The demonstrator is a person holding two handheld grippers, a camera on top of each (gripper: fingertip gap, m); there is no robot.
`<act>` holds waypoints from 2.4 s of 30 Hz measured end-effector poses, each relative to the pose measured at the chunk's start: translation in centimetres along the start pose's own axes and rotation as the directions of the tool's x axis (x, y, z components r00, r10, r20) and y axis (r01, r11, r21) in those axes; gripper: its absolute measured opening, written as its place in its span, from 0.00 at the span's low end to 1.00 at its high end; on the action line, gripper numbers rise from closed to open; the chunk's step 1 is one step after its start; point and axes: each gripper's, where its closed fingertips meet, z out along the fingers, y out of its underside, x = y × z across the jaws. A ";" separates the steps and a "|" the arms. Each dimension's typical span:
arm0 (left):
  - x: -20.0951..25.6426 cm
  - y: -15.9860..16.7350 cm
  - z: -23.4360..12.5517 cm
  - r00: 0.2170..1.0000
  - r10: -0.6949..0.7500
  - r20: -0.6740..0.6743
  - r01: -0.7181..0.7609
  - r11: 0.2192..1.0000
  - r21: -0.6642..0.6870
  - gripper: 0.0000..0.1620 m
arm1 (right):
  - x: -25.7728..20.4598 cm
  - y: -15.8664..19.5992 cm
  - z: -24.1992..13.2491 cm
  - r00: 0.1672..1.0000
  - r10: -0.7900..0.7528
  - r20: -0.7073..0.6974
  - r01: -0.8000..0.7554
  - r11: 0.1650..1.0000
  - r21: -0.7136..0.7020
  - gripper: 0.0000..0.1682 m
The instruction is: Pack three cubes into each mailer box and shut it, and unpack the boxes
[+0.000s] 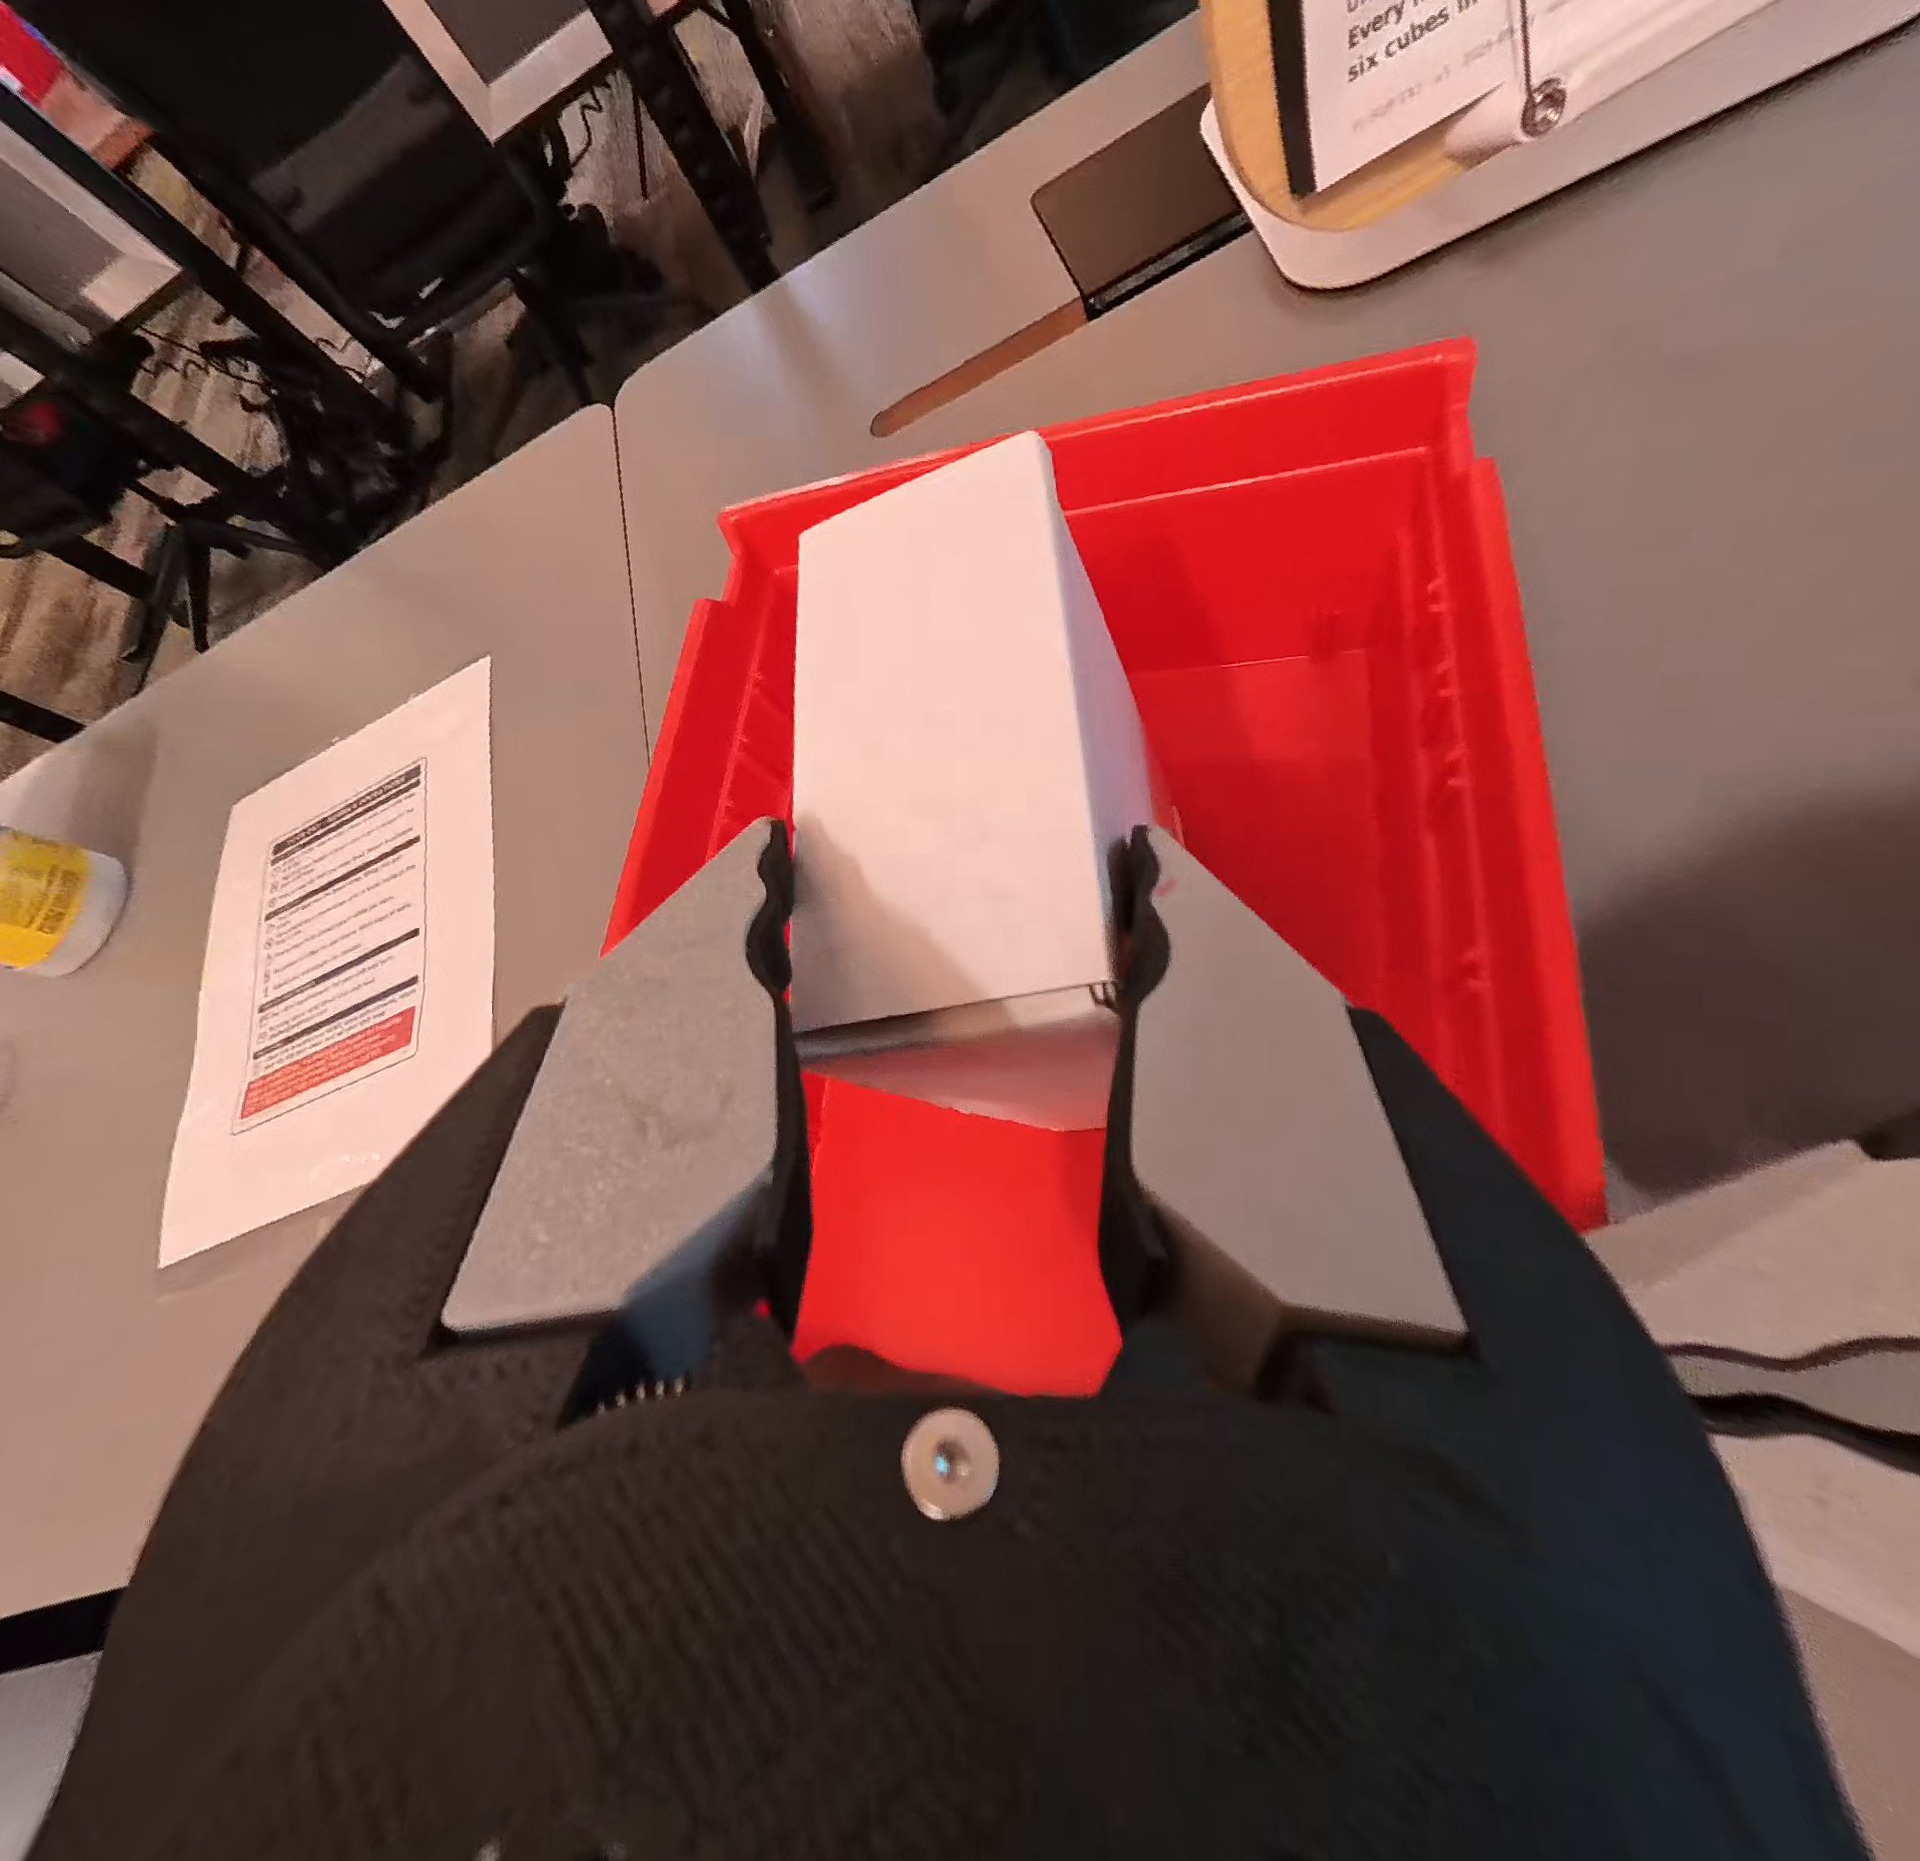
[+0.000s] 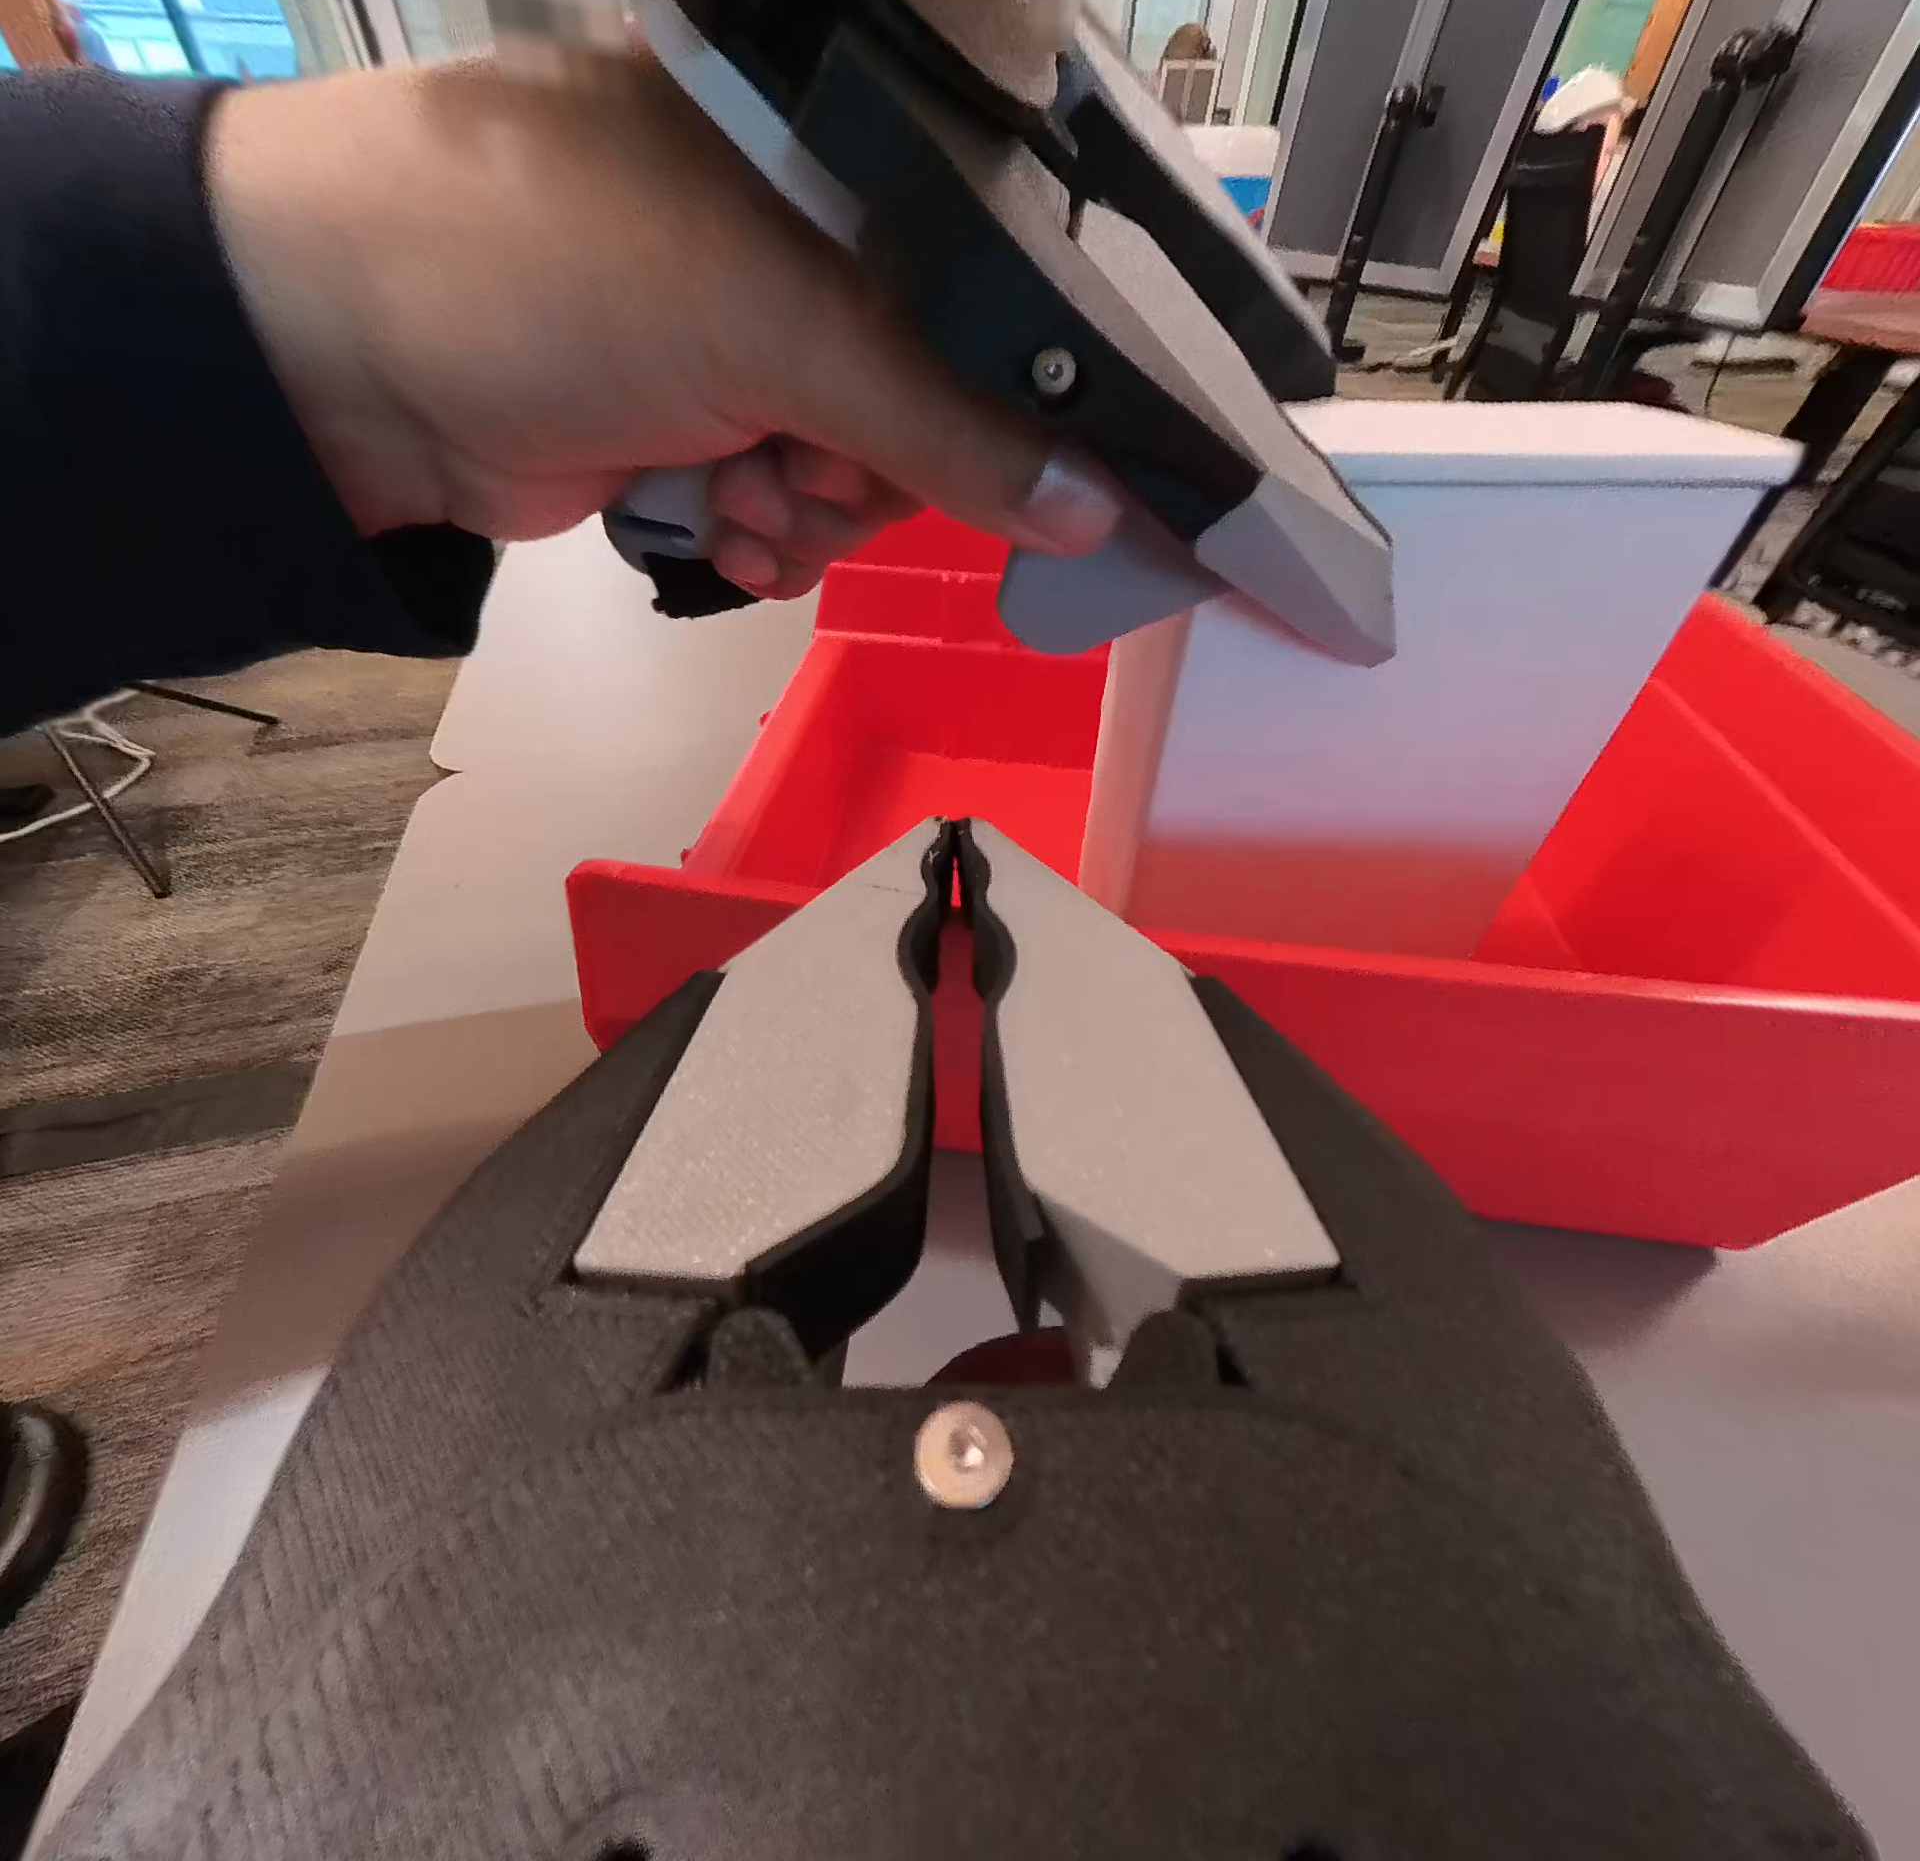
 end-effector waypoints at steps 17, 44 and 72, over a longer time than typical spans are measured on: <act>-3.3 -2.4 -5.3 0.952 0.211 0.222 -0.241 0.963 0.117 0.38 | 6.1 -0.9 -3.6 0.983 0.061 -0.171 -0.041 0.993 0.114 0.00; 18.1 -5.8 -10.7 0.874 -0.192 -0.446 0.418 0.766 0.489 0.38 | 17.7 -0.8 -29.1 0.809 0.105 -0.578 0.041 0.971 0.235 0.00; 14.7 -2.7 -9.8 0.919 -0.258 -0.299 0.364 0.846 0.389 0.55 | 18.1 4.1 -26.0 0.792 0.011 -0.610 -0.021 1.000 -0.008 0.00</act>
